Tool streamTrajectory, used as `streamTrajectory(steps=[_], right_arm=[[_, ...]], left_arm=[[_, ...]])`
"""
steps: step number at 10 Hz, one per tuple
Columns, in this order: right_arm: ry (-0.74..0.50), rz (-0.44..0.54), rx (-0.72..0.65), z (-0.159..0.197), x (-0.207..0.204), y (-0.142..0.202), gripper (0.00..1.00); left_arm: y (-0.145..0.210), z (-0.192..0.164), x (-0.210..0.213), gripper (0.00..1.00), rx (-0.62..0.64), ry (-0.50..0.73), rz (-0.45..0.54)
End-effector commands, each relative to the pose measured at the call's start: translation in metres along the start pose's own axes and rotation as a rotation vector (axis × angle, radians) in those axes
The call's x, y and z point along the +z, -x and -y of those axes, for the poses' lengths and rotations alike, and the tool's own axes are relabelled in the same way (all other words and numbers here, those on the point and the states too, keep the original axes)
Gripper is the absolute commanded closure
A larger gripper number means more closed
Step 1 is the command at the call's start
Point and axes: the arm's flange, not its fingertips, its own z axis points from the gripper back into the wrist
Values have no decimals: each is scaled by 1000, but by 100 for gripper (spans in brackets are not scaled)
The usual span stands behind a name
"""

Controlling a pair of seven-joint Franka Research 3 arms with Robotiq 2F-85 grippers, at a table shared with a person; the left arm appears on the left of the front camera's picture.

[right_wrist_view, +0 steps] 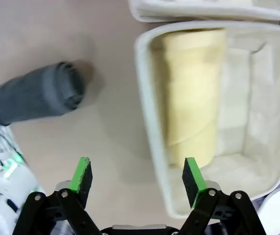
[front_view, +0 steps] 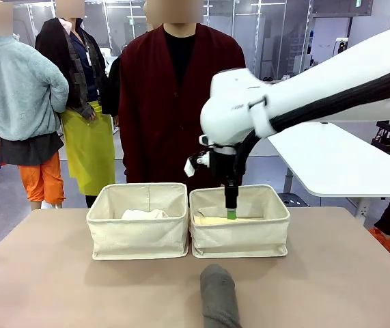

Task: Divide the towels into two baskets.
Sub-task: Pick up one hotel-folded towel from the bottom of the table and place it in the Fabric basket indicated by the person.

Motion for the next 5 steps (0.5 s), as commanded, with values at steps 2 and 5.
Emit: streamTrajectory(steps=[2, 5], right_arm=[[-130, 229, -102, -57, 22, 115, 7], [-262, 569, -290, -93, 16, 219, 7]], left_arm=[[3, 6, 1, 11, -12, 8, -2], [3, 6, 1, 11, -12, 8, -2]])
